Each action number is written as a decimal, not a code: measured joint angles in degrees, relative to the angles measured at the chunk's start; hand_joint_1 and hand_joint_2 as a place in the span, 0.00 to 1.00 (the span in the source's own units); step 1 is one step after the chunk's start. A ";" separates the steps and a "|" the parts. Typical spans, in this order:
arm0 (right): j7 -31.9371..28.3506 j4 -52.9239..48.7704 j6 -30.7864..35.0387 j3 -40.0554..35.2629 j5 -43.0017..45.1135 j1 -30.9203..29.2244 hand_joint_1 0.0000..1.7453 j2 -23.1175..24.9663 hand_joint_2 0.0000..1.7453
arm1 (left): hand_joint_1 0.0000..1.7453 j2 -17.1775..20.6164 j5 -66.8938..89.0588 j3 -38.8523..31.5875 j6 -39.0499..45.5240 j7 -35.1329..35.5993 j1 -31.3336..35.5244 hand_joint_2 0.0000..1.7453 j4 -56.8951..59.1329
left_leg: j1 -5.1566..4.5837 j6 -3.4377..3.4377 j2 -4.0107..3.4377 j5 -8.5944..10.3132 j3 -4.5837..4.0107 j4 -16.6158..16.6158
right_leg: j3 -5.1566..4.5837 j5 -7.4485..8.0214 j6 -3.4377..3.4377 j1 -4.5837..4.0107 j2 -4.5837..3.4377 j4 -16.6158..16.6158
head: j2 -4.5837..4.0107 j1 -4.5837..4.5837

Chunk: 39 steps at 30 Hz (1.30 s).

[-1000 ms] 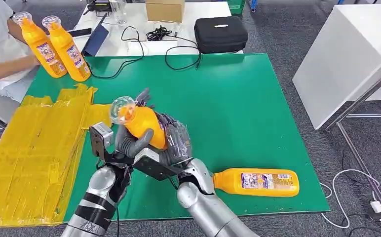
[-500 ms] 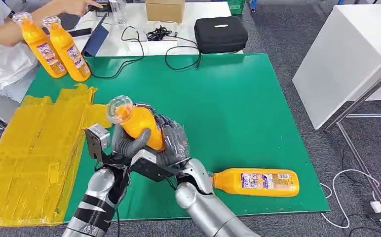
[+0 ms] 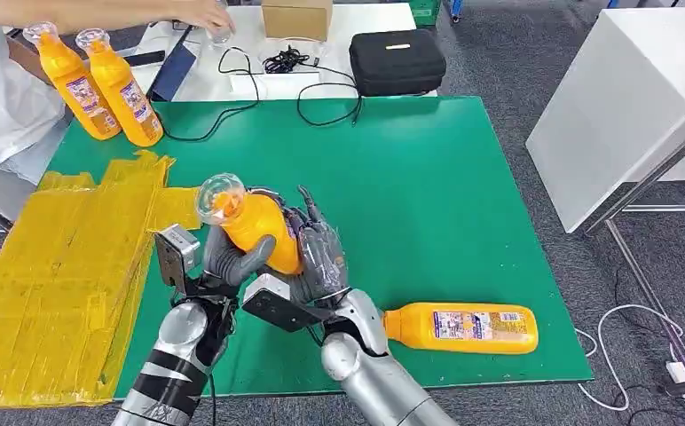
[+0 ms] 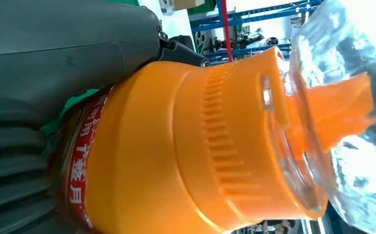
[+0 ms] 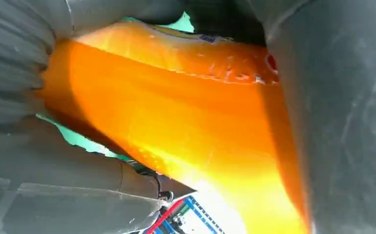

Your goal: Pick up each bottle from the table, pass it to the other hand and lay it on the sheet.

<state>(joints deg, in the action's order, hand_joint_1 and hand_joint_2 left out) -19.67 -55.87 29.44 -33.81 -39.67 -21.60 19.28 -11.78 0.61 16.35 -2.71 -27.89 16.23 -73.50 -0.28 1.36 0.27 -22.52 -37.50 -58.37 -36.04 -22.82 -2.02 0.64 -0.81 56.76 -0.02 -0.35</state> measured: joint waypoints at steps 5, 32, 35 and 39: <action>-0.46 -6.52 1.73 0.37 -0.72 3.34 0.00 -1.25 1.00 | 1.00 -0.20 2.10 -1.40 4.75 -0.18 0.00 1.00 -0.15 | 0.00 0.00 0.01 0.00 0.00 0.00 | 0.00 0.00 0.00 0.00 0.00 0.00 | 0.00 0.00; 1.79 -36.00 2.73 5.60 -9.51 15.47 0.00 -15.17 1.00 | 1.00 11.13 72.56 -16.83 42.49 11.65 7.18 1.00 19.04 | 0.00 0.00 -0.03 0.00 -0.03 0.00 | -0.06 -0.01 0.00 0.00 0.02 0.00 | 0.00 0.00; 2.56 -36.24 0.54 7.08 -9.66 16.27 0.00 -18.63 1.00 | 1.00 14.08 79.32 -17.92 42.53 12.90 7.31 1.00 23.44 | 0.00 0.00 -0.04 0.00 -0.04 0.00 | -0.06 -0.01 0.00 0.00 0.03 0.00 | 0.00 0.00; 2.25 -36.35 -1.13 8.83 -8.85 16.99 0.00 -21.50 1.00 | 0.63 16.37 79.80 -18.97 42.56 11.92 7.50 1.00 27.53 | 0.00 0.00 -0.01 0.00 -0.03 0.00 | -0.06 0.00 0.00 0.00 0.03 0.00 | 0.00 0.00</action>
<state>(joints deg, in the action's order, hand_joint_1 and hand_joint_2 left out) -17.42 -92.21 28.31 -24.98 -48.52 -4.61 -2.23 4.59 80.41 -2.62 39.85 -15.97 23.73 -45.97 -0.28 1.36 0.26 -22.52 -37.53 -58.38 -36.10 -22.83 -2.02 0.64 -0.77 56.76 -0.02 -0.35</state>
